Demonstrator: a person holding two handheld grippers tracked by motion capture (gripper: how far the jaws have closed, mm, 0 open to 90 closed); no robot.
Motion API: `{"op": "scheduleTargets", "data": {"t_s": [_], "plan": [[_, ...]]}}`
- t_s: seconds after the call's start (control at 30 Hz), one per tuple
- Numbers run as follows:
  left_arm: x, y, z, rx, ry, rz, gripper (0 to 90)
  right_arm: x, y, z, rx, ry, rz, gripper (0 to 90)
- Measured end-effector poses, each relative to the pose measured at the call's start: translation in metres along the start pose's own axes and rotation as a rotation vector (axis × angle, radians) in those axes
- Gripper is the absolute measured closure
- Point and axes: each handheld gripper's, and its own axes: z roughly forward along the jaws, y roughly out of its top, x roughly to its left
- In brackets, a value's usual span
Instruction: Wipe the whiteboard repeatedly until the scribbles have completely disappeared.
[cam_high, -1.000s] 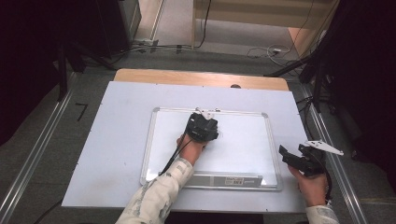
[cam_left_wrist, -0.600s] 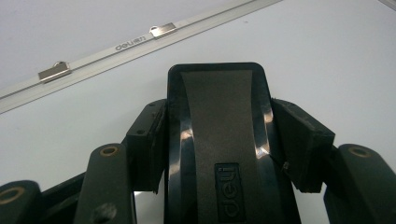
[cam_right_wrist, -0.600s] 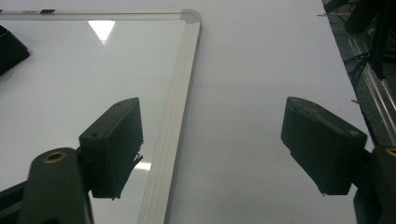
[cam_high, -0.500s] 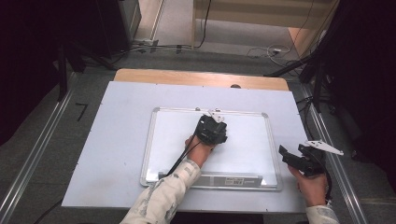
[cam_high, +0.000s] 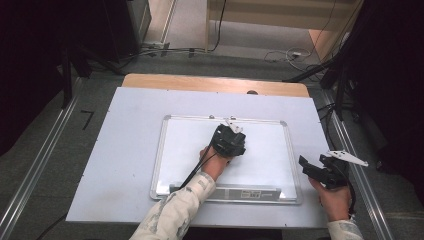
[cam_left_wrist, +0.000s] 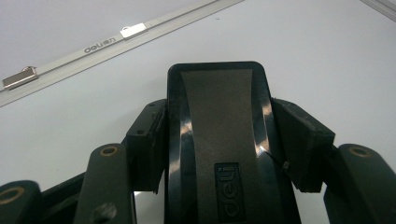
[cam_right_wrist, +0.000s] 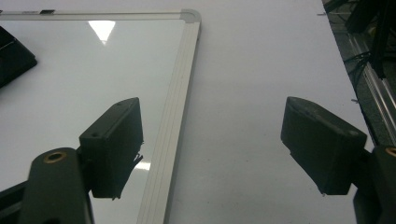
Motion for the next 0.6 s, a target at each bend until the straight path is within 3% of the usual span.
{"op": "scheduleTargets", "data": {"t_s": [0.37, 0.6], "plan": [[0.032, -0.009, -0.012, 0.007, 0.048, -0.044, 40.3, 0.001, 0.000, 0.000, 0.001, -0.004, 0.003, 19.6], [0.032, -0.010, -0.013, 0.014, 0.059, -0.043, 40.3, 0.001, 0.000, 0.000, 0.001, -0.004, -0.004, 19.7]]}}
